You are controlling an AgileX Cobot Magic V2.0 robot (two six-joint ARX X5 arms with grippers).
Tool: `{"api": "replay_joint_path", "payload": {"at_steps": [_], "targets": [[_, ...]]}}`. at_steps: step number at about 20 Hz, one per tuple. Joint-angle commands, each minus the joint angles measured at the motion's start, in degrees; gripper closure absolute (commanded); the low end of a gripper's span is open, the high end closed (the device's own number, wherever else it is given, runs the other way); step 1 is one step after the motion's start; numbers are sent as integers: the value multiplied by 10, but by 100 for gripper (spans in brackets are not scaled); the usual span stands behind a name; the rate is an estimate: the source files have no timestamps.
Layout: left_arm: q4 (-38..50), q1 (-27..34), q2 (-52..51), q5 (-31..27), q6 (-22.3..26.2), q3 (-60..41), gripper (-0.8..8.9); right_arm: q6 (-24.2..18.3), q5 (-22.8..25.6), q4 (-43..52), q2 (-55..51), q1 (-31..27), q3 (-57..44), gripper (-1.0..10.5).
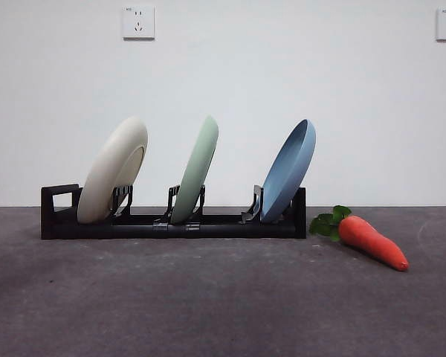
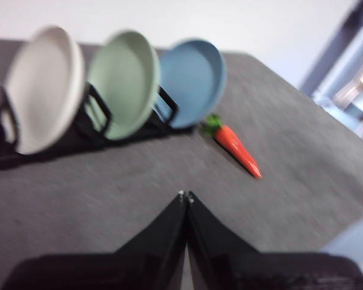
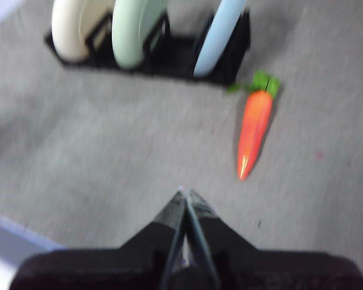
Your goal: Take the green plate from the plate rack,put the plate on the table,take the carrot from the table,put the carrot in the plate
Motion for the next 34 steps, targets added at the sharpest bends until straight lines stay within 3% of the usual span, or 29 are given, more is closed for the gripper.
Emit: {"api": "replay_joint_path", "payload": {"at_steps": [1, 7, 8, 10, 11, 19, 25, 31, 34], "targets": [[-38, 2, 24, 33, 57, 21, 821, -45, -33, -46, 17, -1, 19, 958], [-78, 2, 47, 49, 73, 38, 783, -52, -50, -70, 28, -1, 24, 897], [-78, 2, 47, 49, 72, 38, 636, -42, -50, -70, 30, -1, 24, 763], [-78, 2, 47, 48, 62, 38, 233, -27, -50, -70, 30, -1, 24, 436], [-77, 2, 47, 48, 59, 38, 193, -27, -50, -70, 30, -1, 24, 338], [-18, -1, 64, 54, 33, 39, 193, -27, -50, -69, 35, -1, 24, 330], [78, -68, 174, 43, 9, 71, 193, -27, -50, -65, 57, -1, 24, 330], [139, -190, 368, -111, 9, 213, 194, -27, -50, -60, 81, -1, 24, 352], [173, -233, 476, -148, 10, 292, 194, -27, -51, -60, 90, -1, 24, 352]]}}
